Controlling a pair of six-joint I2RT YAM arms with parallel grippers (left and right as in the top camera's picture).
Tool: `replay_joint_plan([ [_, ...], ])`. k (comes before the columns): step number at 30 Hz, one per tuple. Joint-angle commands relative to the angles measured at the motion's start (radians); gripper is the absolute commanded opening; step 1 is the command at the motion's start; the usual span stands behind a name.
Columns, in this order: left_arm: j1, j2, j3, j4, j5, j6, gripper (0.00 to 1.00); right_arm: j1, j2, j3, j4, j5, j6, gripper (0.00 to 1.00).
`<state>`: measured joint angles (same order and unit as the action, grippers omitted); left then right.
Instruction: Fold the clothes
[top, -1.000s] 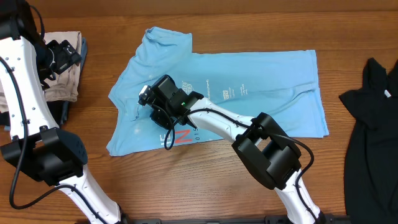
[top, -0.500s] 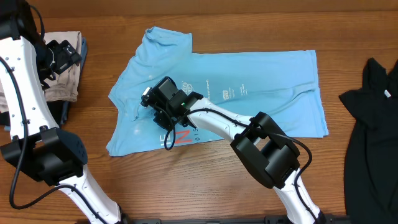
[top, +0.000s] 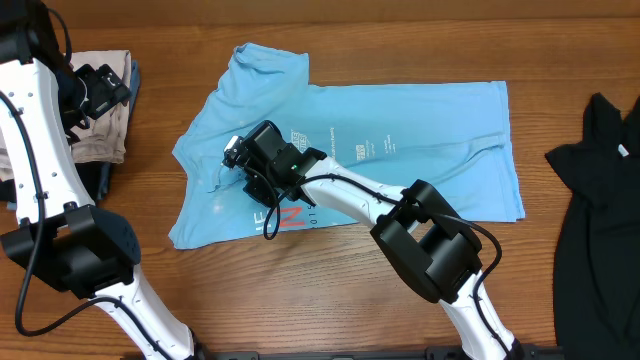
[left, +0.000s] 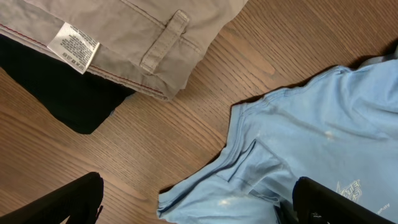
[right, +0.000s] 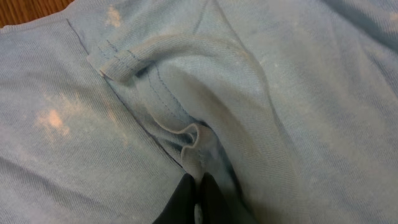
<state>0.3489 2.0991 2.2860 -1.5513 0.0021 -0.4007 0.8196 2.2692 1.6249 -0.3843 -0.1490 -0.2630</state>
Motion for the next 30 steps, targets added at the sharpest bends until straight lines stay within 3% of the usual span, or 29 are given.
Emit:
replay_joint_plan([
  [1, -0.002, -0.001, 0.026, 0.001, -0.017, 0.004, 1.00, 0.003, -0.056, 0.013, 0.010, 0.003, 0.002, 0.04],
  [5, -0.003, -0.001, 0.026, 0.001, -0.017, 0.004, 1.00, 0.003, -0.078, 0.013, 0.012, 0.003, 0.002, 0.05],
  [11, -0.002, -0.001, 0.026, 0.001, -0.017, 0.004, 1.00, 0.003, -0.078, 0.013, 0.008, 0.003, 0.002, 0.14],
  [13, -0.003, -0.001, 0.026, 0.001, -0.017, 0.004, 1.00, 0.003, -0.078, 0.013, 0.008, 0.003, 0.002, 0.14],
  [15, -0.002, -0.001, 0.026, 0.001, -0.017, 0.004, 1.00, 0.003, -0.078, 0.013, 0.011, 0.042, 0.002, 0.04],
  [19, -0.002, -0.001, 0.026, 0.001, -0.017, 0.004, 1.00, -0.002, -0.078, 0.013, 0.027, 0.186, 0.001, 0.04],
  [25, -0.002, -0.001, 0.026, 0.001, -0.017, 0.004, 1.00, -0.056, -0.077, 0.013, 0.114, 0.183, 0.002, 0.04],
  [29, -0.002, -0.001, 0.026, 0.001, -0.017, 0.004, 1.00, -0.078, -0.069, 0.013, 0.163, 0.181, 0.002, 0.13],
  [30, -0.002, -0.001, 0.026, 0.001, -0.017, 0.004, 1.00, -0.079, -0.066, 0.013, 0.172, 0.181, 0.002, 0.22],
])
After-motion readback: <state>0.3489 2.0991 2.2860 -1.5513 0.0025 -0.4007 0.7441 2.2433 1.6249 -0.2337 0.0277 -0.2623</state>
